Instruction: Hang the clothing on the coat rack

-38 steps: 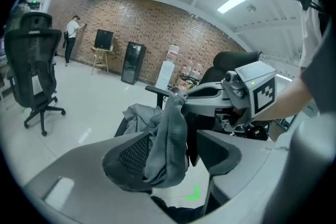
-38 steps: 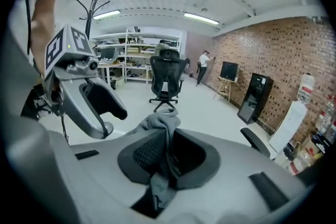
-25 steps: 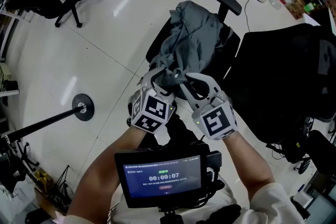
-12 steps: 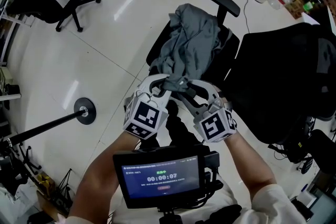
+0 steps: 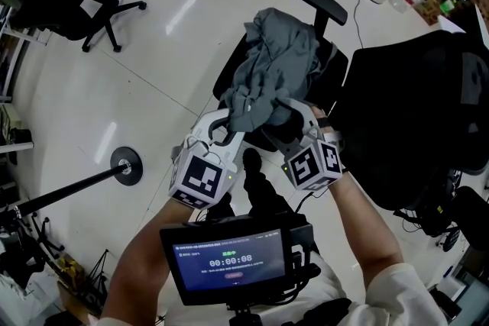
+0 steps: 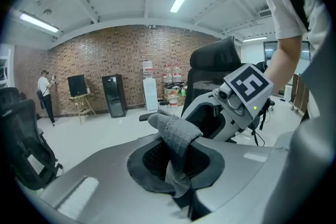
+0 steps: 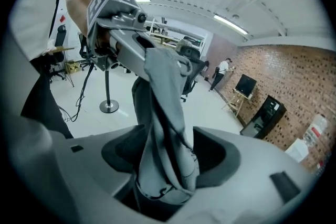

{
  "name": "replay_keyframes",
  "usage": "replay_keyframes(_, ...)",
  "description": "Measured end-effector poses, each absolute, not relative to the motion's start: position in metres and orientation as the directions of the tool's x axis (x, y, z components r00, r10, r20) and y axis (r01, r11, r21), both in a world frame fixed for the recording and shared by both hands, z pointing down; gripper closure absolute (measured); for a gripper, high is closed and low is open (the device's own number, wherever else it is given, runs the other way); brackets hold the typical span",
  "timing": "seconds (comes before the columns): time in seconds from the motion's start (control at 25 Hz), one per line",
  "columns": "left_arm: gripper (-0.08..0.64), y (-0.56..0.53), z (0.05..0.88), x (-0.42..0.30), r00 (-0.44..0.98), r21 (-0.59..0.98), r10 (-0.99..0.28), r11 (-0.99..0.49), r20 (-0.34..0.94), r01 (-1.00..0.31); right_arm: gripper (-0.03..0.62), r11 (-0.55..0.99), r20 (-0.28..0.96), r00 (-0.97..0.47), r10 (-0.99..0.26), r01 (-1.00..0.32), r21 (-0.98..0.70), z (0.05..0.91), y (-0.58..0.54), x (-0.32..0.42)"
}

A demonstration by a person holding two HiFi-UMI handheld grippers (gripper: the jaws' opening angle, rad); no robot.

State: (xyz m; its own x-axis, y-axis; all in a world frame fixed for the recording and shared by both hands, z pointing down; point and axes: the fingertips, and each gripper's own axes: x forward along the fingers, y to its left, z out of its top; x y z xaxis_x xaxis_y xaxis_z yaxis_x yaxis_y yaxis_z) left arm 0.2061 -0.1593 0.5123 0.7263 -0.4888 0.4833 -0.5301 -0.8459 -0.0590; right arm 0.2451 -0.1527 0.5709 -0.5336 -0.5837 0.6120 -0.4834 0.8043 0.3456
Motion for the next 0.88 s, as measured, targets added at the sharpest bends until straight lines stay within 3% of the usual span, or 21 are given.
replay_keyframes(0.44, 0.541, -0.135, 0.497, 0.188, 0.739, -0.181, -0.478, -0.875, 0.475, -0.450, 0.295, 0.888, 0.769, -0.458, -0.445, -0.115, 0.446, 0.585, -0.164, 0.252)
replay_keyframes(0.72, 0.542, -0.114, 0.473, 0.195, 0.753, -0.307, -0.449, -0.891, 0.481, -0.334, 0.295, 0.903, 0.866, -0.413, -0.280, 0.193, 0.385, 0.626, -0.152, 0.224)
replay_keyframes(0.88, 0.543, -0.112, 0.462, 0.194, 0.761, -0.322, -0.456, -0.885, 0.462, -0.335, 0.295, 0.873, 0.875, -0.419, -0.244, 0.299, 0.386, 0.640, -0.143, 0.210)
